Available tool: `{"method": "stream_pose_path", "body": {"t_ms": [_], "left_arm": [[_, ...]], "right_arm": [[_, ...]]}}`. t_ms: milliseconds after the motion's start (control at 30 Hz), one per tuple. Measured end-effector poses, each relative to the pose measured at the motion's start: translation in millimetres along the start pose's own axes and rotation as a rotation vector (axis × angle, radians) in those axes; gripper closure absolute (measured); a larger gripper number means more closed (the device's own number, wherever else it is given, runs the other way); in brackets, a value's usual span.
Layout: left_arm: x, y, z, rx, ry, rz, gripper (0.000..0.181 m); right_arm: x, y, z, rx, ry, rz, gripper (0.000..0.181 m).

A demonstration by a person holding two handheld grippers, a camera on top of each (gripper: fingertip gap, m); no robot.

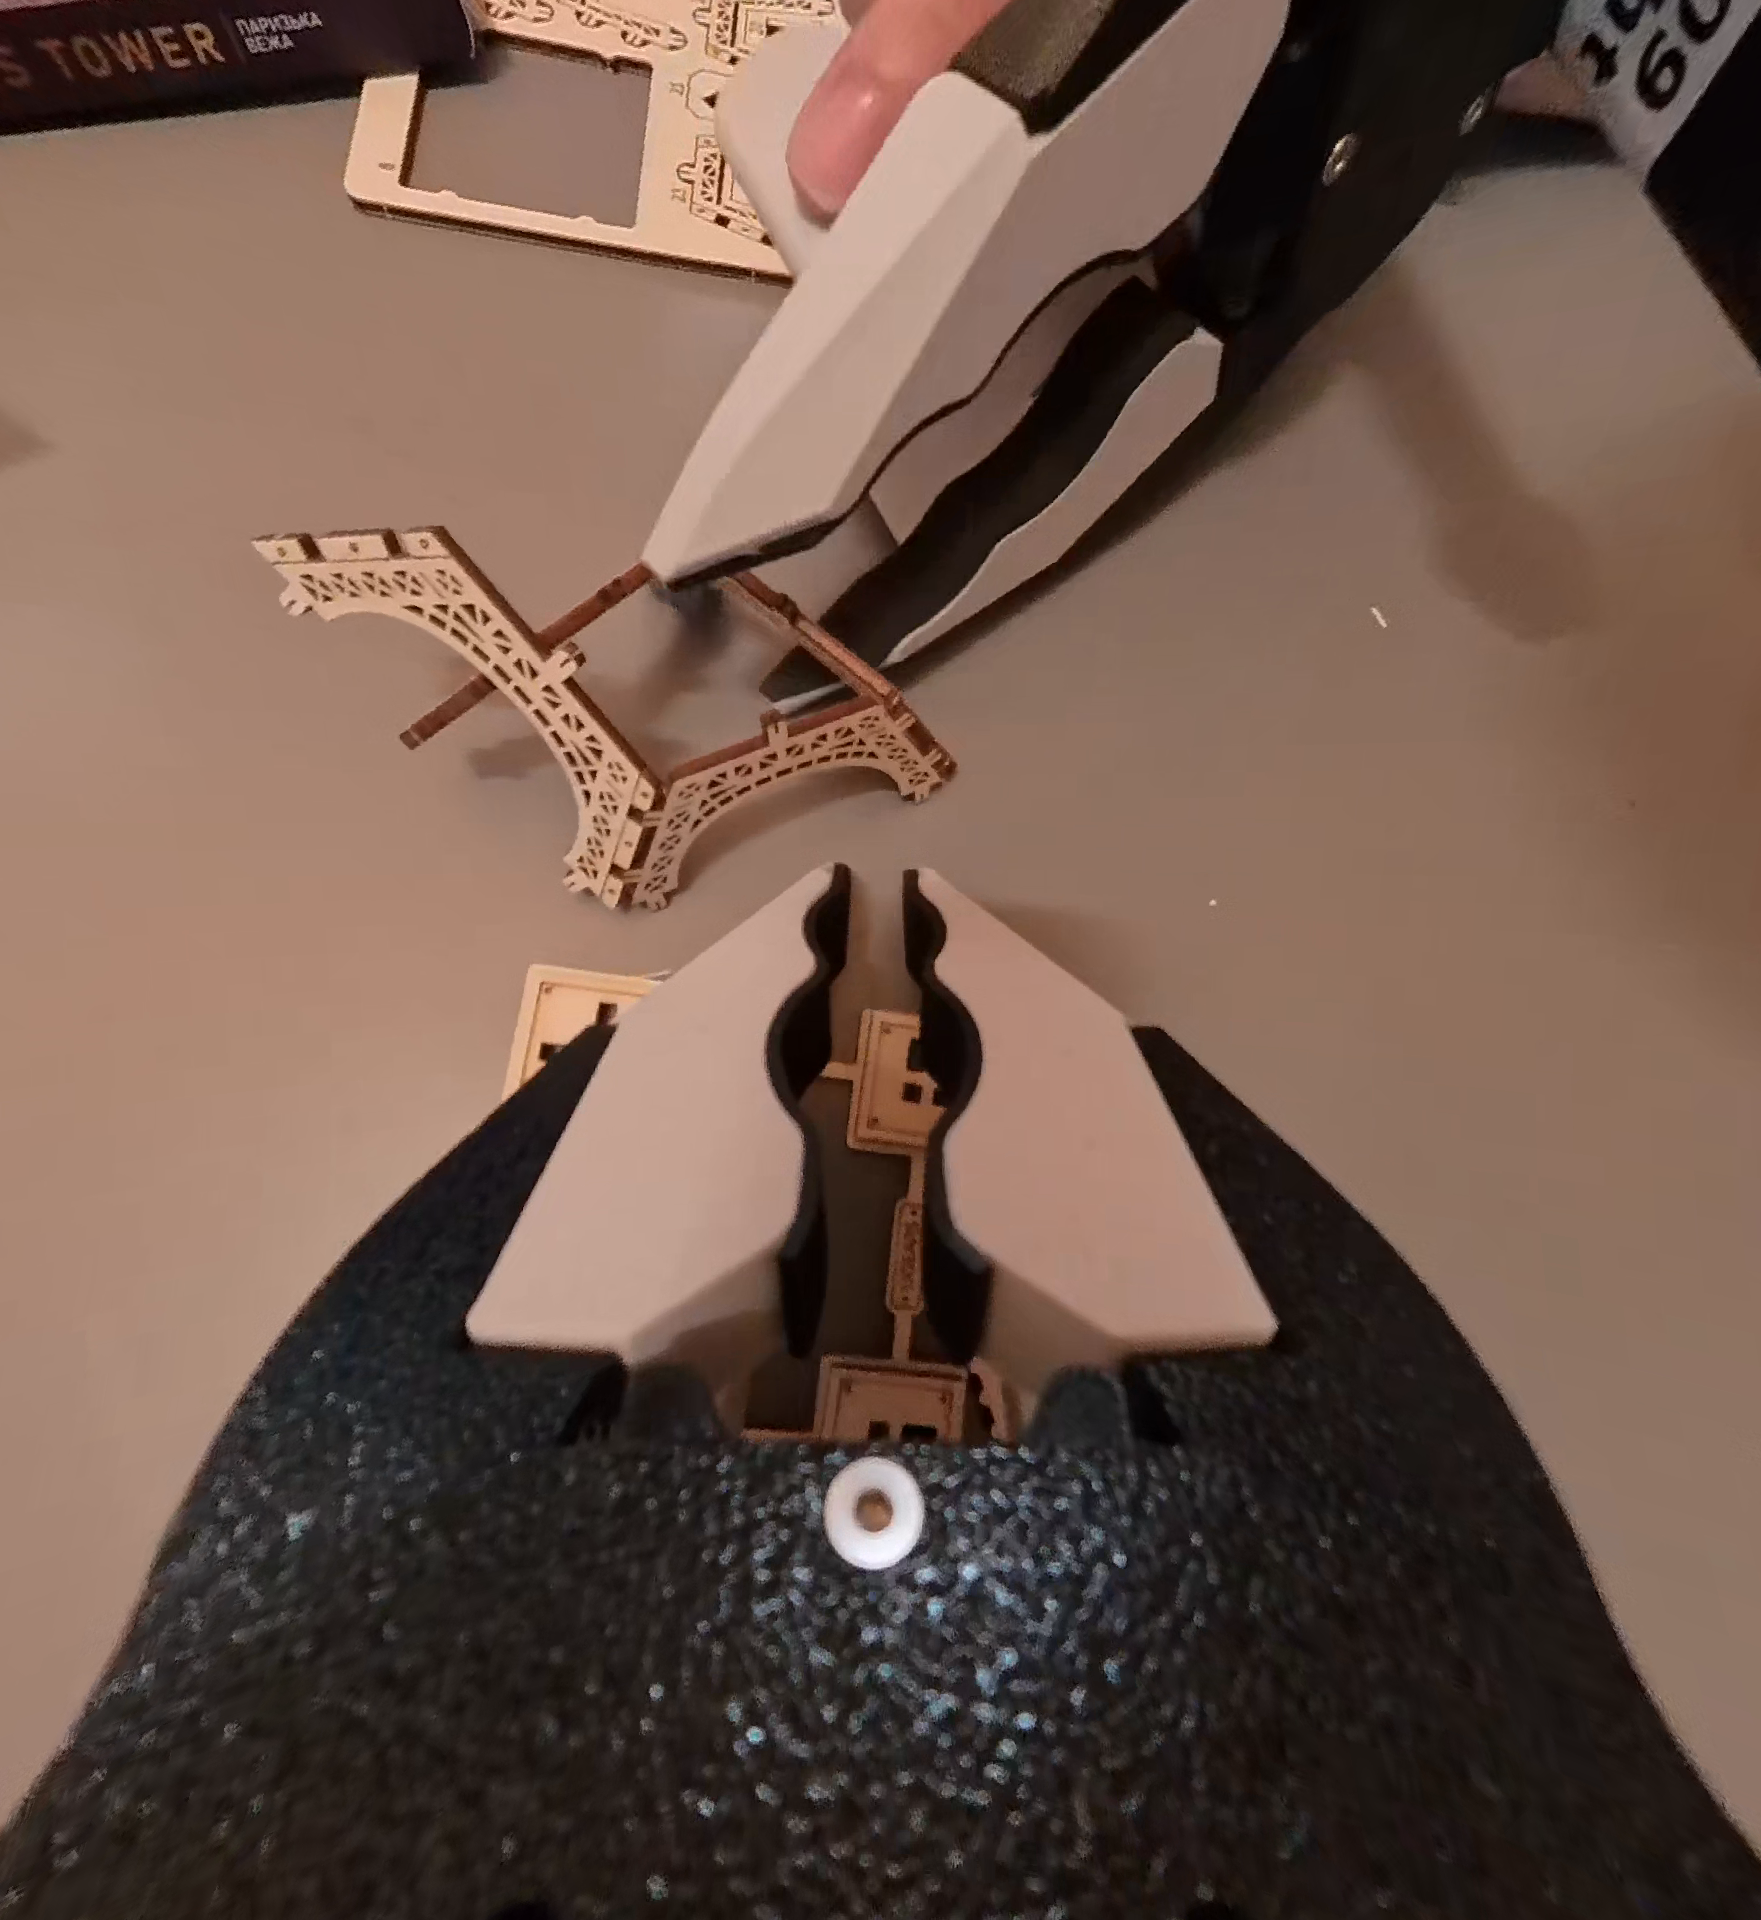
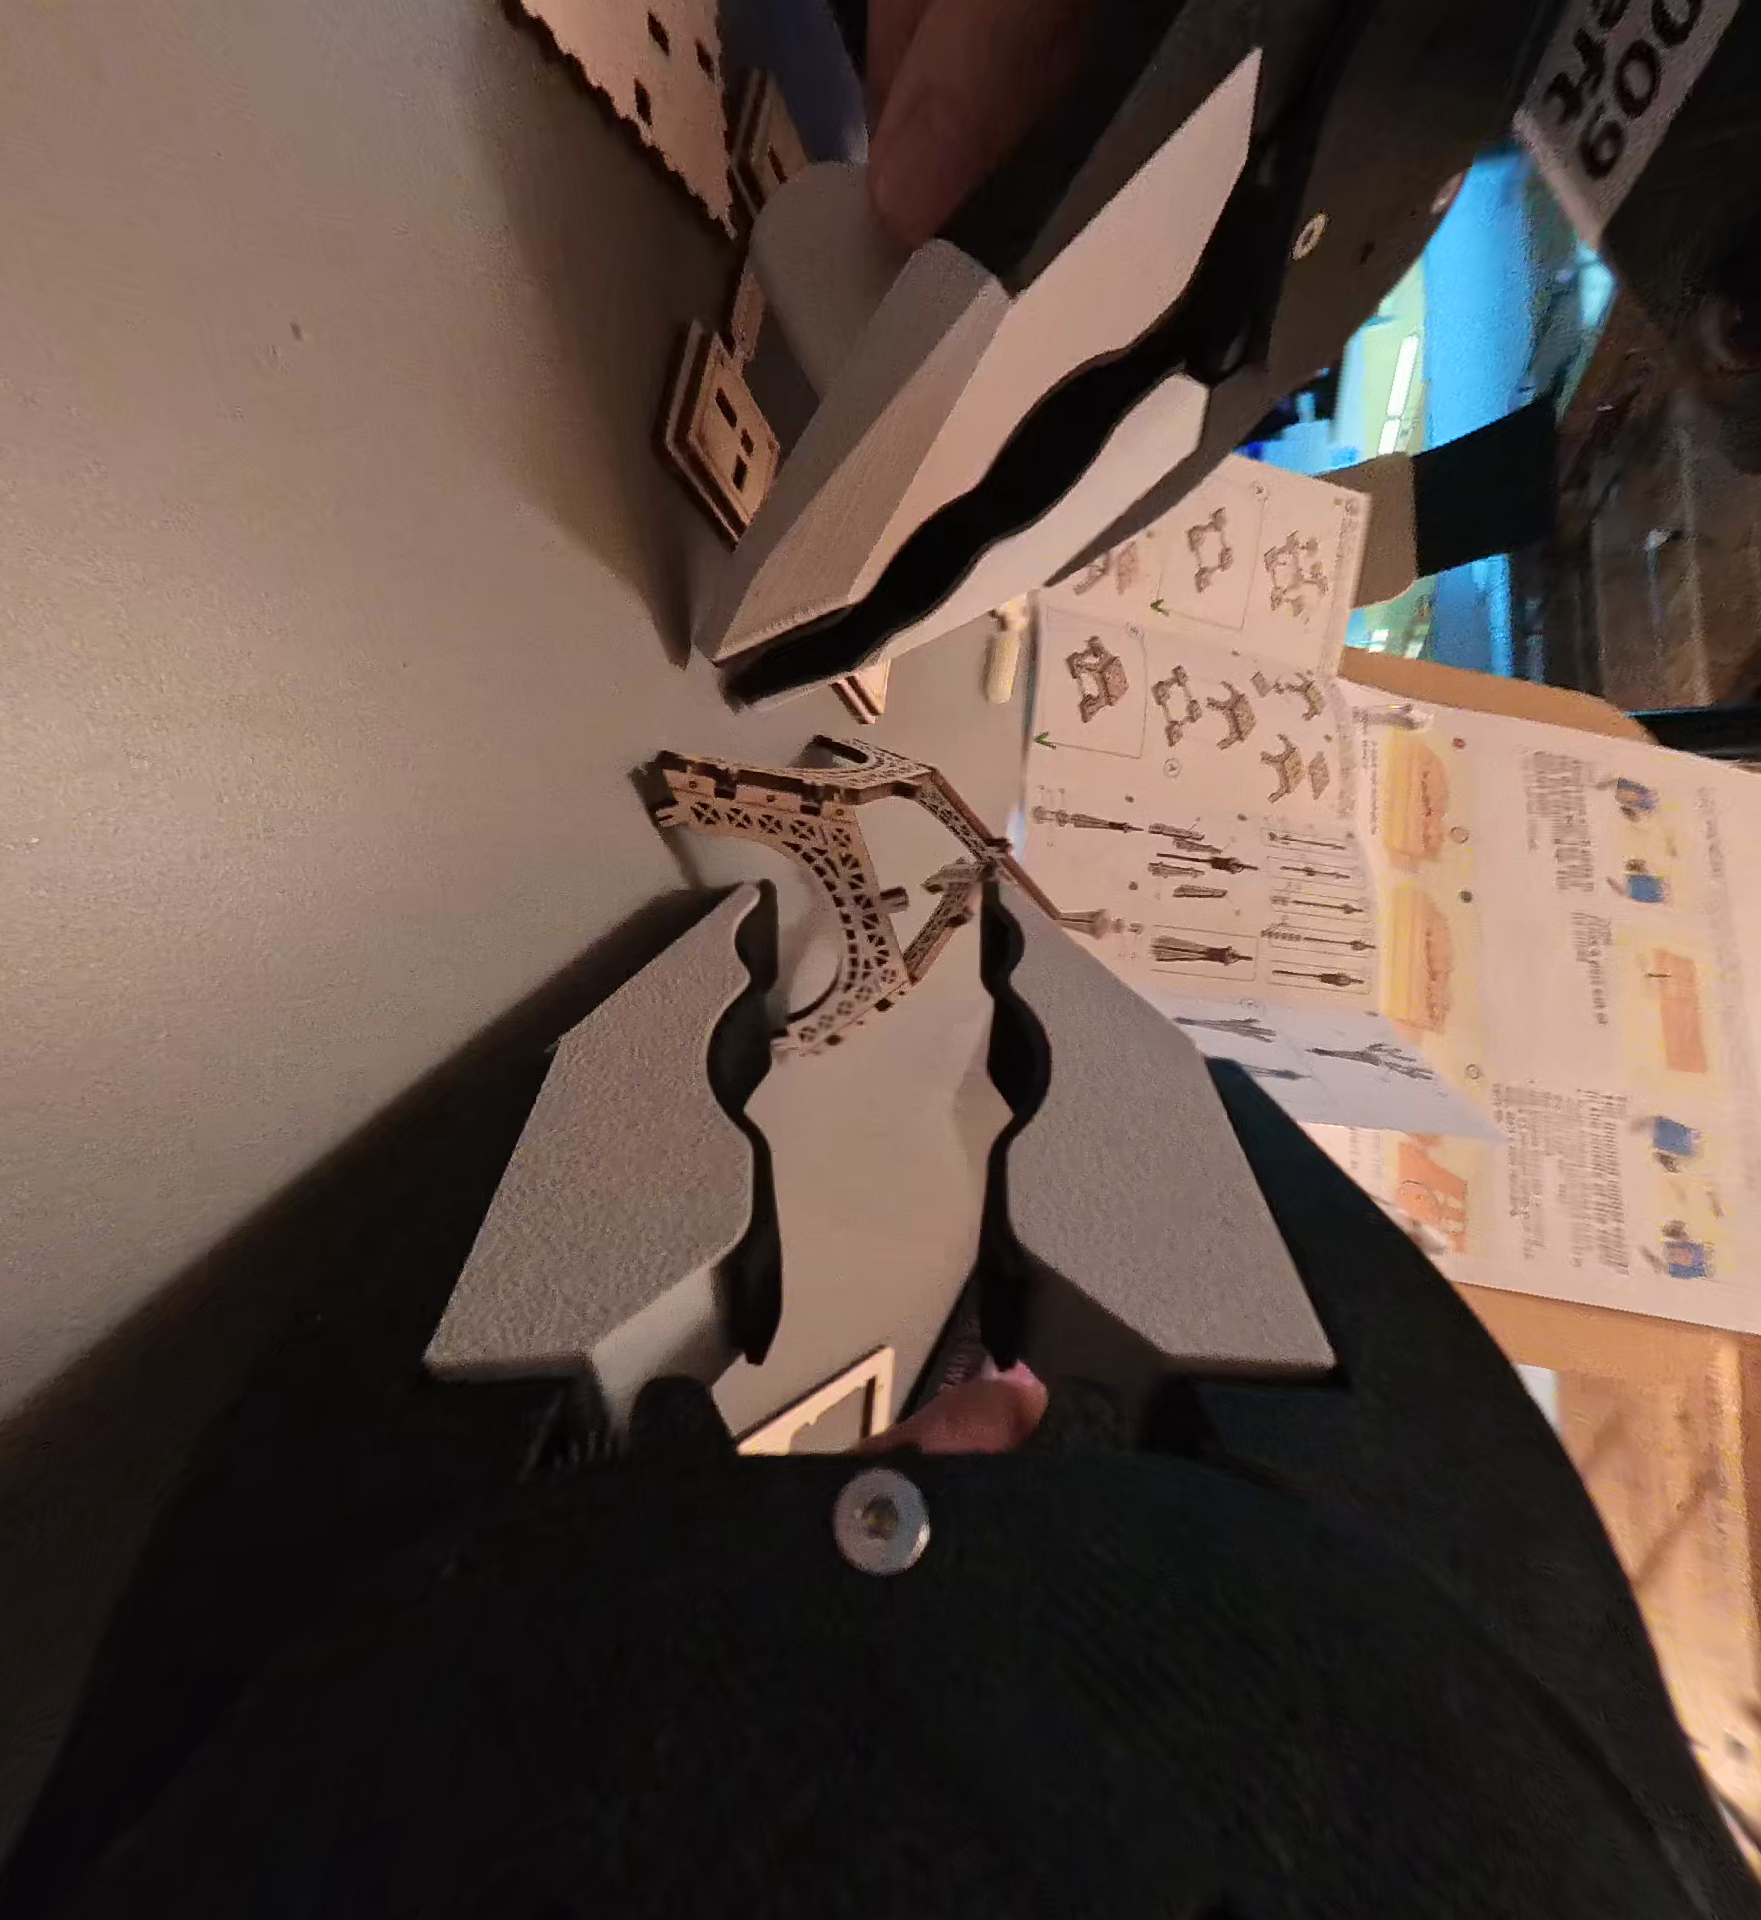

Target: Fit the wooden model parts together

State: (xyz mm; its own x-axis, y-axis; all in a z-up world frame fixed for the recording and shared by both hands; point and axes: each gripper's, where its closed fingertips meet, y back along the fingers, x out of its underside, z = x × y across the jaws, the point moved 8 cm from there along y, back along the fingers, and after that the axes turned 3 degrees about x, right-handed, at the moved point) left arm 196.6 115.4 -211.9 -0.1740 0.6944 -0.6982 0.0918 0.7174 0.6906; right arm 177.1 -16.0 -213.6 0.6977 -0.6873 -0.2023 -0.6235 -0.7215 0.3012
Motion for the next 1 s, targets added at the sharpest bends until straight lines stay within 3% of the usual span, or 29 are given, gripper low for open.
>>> {"method": "stream_pose_path", "body": {"t_ms": [33,133,367,567,833,1000], "left_arm": [[-0.1,-0.2,0.2,-0.003,-0.001,-0.001,0.175],[-1.3,-1.5,0.3,-0.009,0.001,-0.001,0.175],[-4.4,-0.9,-0.6,-0.078,0.062,0.032,0.17],[-4.1,-4.1,-3.9,0.038,0.217,-0.084,0.15],[-2.8,-4.1,-7.6,0.035,0.344,-0.156,0.173],[-0.8,-3.4,-13.9,-0.056,0.326,-0.187,0.174]], "right_arm": [[-0.1,-0.2,0.2,0.022,0.03,-0.005,0.149],[1.0,-4.4,4.7,0.03,0.11,0.039,0.166],[-4.4,-4.8,8.6,0.104,0.16,0.093,0.169],[-9.3,-2.9,10.8,0.109,0.152,0.069,0.169],[-9.7,-3.3,10.1,0.099,0.12,0.11,0.169],[-9.7,-4.2,9.9,0.094,0.107,0.116,0.169]]}}
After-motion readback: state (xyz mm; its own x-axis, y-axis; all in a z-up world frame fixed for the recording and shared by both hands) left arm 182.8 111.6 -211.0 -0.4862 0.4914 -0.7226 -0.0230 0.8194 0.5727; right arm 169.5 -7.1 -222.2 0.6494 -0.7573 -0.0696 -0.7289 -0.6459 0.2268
